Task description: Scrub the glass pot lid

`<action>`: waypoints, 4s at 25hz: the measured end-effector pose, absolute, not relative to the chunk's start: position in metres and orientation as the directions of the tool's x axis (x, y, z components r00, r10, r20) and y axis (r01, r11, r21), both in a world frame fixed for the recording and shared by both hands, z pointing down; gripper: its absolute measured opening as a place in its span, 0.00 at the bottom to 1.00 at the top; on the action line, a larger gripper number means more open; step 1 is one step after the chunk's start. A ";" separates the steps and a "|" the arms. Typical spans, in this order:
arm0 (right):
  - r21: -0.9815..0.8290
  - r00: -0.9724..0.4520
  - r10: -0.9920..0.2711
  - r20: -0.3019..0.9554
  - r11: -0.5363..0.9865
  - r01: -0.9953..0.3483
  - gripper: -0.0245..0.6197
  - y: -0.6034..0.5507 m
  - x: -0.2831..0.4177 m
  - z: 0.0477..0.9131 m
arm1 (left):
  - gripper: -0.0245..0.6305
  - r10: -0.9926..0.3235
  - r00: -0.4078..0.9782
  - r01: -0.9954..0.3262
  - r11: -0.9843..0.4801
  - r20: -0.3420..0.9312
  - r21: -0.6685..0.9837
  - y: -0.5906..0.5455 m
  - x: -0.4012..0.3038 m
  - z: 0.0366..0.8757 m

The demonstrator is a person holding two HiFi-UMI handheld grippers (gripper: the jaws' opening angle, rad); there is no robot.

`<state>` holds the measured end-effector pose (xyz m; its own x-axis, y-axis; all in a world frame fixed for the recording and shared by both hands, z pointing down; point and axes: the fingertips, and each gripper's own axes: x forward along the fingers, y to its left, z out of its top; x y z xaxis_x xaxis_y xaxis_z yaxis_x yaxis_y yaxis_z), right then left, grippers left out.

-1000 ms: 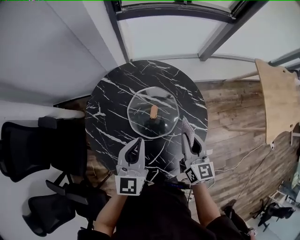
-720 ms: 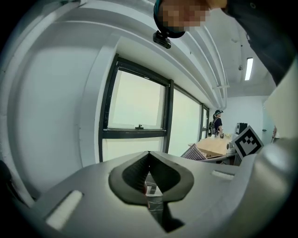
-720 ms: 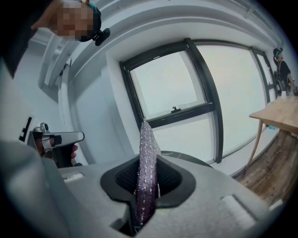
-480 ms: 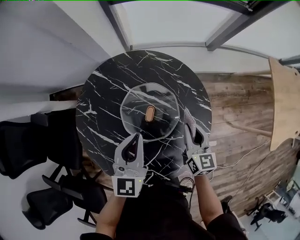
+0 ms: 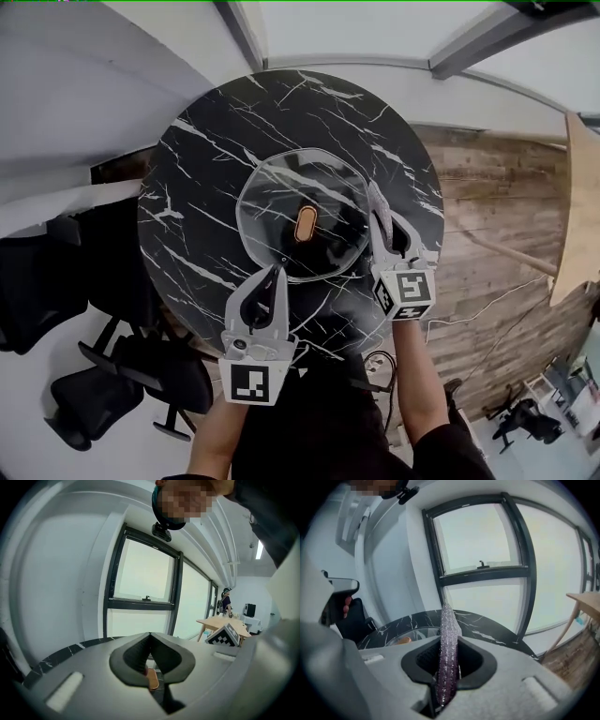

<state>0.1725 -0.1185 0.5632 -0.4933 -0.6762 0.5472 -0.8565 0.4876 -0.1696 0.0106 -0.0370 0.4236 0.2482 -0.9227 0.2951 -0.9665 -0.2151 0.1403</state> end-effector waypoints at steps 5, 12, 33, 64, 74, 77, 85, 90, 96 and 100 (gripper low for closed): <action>-0.144 -0.493 -0.608 0.623 0.529 -0.836 0.15 -0.132 0.157 0.585 | 0.04 -0.922 0.236 -0.968 -0.195 0.307 0.157 -0.038 0.006 0.434; -0.117 -0.518 -0.527 0.674 0.616 -0.779 0.14 -0.143 0.132 0.601 | 0.04 -0.921 0.205 -0.972 -0.152 0.332 0.178 -0.035 -0.005 0.444; 0.190 -0.521 -0.435 0.734 0.869 -0.457 0.15 -0.135 0.086 0.620 | 0.04 -0.922 0.161 -0.981 -0.112 0.351 0.157 -0.020 -0.022 0.448; 0.230 -0.435 -0.518 0.736 0.796 -0.560 0.15 -0.030 0.115 0.624 | 0.04 -0.917 0.255 -0.964 -0.217 0.307 0.155 0.037 -0.024 0.432; 0.192 -0.390 -0.545 0.743 0.731 -0.655 0.15 0.010 0.095 0.627 | 0.04 -0.902 0.337 -0.939 -0.300 0.270 0.168 0.056 -0.039 0.421; 0.186 -0.383 -0.548 0.744 0.720 -0.668 0.15 0.021 0.084 0.627 | 0.04 -0.893 0.354 -0.934 -0.319 0.279 0.162 0.061 -0.048 0.423; 0.182 -0.380 -0.527 0.760 0.734 -0.655 0.15 0.034 0.048 0.630 | 0.04 -0.898 0.349 -0.935 -0.314 0.268 0.164 0.075 -0.074 0.420; 0.181 -0.395 -0.522 0.756 0.746 -0.640 0.15 0.040 0.027 0.632 | 0.04 -0.899 0.354 -0.933 -0.317 0.259 0.174 0.087 -0.082 0.417; 0.198 -0.428 -0.469 0.773 0.819 -0.539 0.15 0.065 -0.007 0.642 | 0.04 -0.893 0.367 -0.927 -0.330 0.261 0.178 0.101 -0.092 0.418; 0.163 -0.464 -0.404 0.788 0.864 -0.476 0.15 0.099 -0.026 0.651 | 0.04 -0.885 0.373 -0.925 -0.331 0.278 0.187 0.111 -0.097 0.421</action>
